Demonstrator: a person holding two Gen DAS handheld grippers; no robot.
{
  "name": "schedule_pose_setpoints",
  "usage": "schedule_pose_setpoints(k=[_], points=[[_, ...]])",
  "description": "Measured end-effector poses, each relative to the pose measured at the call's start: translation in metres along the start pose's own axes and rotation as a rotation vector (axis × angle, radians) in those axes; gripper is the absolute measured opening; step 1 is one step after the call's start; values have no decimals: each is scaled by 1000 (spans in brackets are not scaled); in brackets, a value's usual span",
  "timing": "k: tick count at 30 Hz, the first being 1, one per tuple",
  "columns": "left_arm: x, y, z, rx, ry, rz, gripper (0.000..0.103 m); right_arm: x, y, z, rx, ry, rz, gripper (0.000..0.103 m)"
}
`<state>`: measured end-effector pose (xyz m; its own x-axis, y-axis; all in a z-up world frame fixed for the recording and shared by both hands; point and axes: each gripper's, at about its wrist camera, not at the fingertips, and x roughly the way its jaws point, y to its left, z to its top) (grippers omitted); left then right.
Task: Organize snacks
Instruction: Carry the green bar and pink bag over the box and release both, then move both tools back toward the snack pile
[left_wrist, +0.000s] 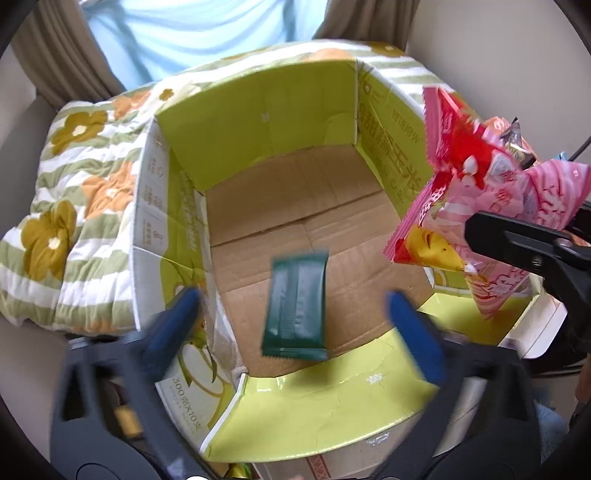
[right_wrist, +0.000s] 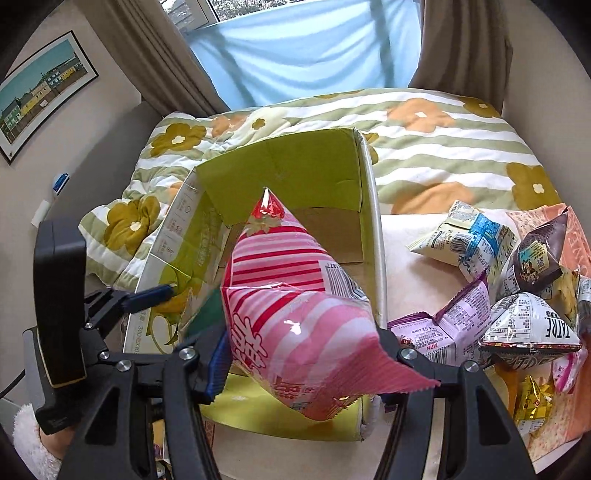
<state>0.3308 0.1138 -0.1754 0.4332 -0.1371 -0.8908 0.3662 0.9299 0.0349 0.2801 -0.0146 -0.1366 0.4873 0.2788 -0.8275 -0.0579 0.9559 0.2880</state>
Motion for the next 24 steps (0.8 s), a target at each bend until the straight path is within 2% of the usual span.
schedule_pose_setpoints(k=[4, 10, 17, 18, 19, 20, 22, 24], points=[[-13, 7, -8, -30, -3, 5, 103, 0, 1, 2, -28, 1, -7, 58], [-25, 25, -34, -176, -6, 12, 103, 8, 9, 0, -83, 10, 5, 59], [-25, 31, -38, -184, -3, 52, 103, 31, 17, -4, -121, 41, -20, 60], [-26, 32, -38, -188, -4, 57, 103, 31, 17, -4, -124, 33, -26, 62], [-26, 32, -39, -190, -4, 62, 103, 31, 18, -4, -131, 21, -37, 69], [-27, 33, -39, -189, -4, 66, 103, 32, 19, -5, -137, 14, -45, 83], [-28, 33, -40, -183, -7, 77, 103, 30, 19, -7, -147, -1, -40, 103], [-29, 32, -42, -183, -8, 78, 103, 25, 16, -9, -143, -25, -25, 103]])
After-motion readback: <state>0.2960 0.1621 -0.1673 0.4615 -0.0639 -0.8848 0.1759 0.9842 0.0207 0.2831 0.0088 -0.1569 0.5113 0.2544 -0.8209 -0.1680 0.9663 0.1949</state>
